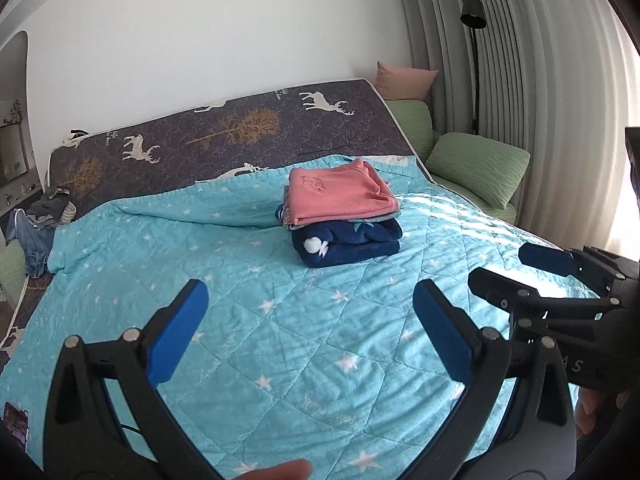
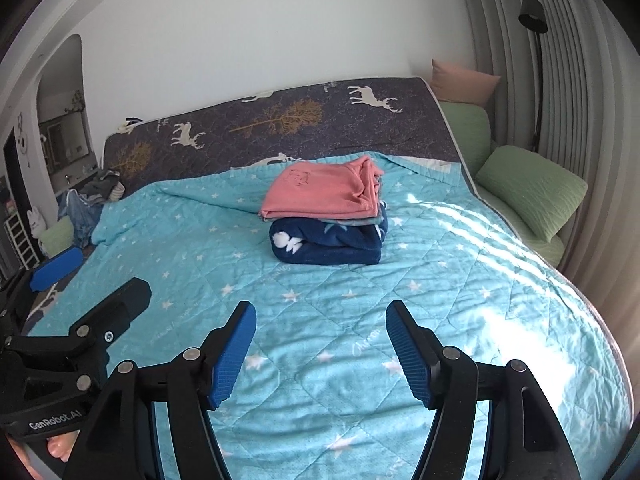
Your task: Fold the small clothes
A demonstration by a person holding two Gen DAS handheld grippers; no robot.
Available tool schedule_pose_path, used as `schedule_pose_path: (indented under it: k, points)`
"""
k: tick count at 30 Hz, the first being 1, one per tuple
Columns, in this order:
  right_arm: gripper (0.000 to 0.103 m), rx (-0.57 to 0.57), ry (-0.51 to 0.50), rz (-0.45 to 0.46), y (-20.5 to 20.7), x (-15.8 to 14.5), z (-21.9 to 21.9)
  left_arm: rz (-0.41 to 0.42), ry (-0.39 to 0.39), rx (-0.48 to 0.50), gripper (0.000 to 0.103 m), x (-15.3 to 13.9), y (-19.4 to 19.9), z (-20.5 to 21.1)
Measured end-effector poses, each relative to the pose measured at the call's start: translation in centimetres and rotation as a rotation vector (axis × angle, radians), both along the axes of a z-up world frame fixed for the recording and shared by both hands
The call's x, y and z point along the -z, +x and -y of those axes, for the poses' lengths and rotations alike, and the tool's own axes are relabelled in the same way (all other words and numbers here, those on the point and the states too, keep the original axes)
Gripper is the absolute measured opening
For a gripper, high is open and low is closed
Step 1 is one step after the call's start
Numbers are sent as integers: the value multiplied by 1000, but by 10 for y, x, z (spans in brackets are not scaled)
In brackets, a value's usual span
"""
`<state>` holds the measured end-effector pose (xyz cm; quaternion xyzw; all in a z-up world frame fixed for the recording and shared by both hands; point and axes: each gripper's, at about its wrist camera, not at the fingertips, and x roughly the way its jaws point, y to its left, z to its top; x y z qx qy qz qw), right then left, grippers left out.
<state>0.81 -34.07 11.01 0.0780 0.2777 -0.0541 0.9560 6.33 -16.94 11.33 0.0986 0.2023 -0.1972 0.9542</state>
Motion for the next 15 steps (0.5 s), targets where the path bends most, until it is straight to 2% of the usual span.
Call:
schedule_pose_path:
  k: [15]
  points:
    - [73, 29, -25, 12, -1, -2, 3, -23, 9, -25, 102, 1, 4, 0]
